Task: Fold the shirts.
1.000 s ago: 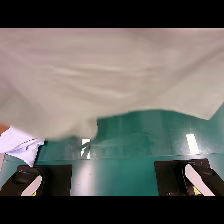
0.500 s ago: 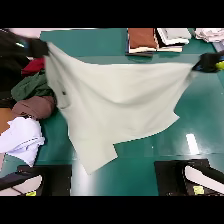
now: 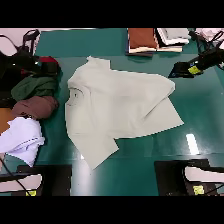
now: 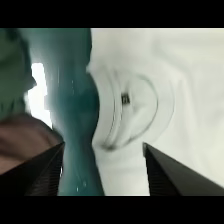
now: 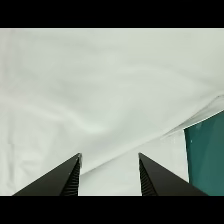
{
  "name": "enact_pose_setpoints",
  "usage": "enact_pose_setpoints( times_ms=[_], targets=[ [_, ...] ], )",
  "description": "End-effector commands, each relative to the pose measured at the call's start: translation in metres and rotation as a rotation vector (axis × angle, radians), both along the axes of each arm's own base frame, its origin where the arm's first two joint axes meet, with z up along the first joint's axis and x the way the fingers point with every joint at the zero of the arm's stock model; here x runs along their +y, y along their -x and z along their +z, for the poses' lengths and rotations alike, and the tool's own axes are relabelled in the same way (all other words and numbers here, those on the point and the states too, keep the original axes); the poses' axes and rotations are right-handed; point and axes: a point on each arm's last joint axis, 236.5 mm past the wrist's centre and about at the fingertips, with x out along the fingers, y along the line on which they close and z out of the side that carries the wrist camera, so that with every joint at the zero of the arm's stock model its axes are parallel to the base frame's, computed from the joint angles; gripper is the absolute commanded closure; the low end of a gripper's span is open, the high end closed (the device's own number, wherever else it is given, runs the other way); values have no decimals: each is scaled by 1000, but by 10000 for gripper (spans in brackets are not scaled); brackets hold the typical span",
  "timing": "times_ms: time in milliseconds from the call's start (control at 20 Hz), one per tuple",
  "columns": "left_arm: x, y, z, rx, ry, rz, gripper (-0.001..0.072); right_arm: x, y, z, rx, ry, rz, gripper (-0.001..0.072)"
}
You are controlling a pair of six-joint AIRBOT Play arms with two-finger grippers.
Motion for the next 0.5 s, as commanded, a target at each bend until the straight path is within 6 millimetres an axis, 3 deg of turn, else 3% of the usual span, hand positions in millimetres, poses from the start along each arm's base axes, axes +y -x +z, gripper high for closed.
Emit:
enact_pose_setpoints(
  times_ms=[0, 250, 350, 450],
  targets=[
    [12, 72, -36, 141, -1, 24, 129, 5, 24, 16, -1, 7, 37, 304],
    [-22, 197, -136, 381, 165, 60, 129, 10, 69, 14, -25, 7, 21, 305],
    [-35, 222, -159, 432, 235, 92, 129, 11, 80, 9, -38, 6, 10, 305],
    [-47, 233, -171, 461, 299, 123, 129, 12, 90, 5, -40, 5, 6, 305]
  ],
)
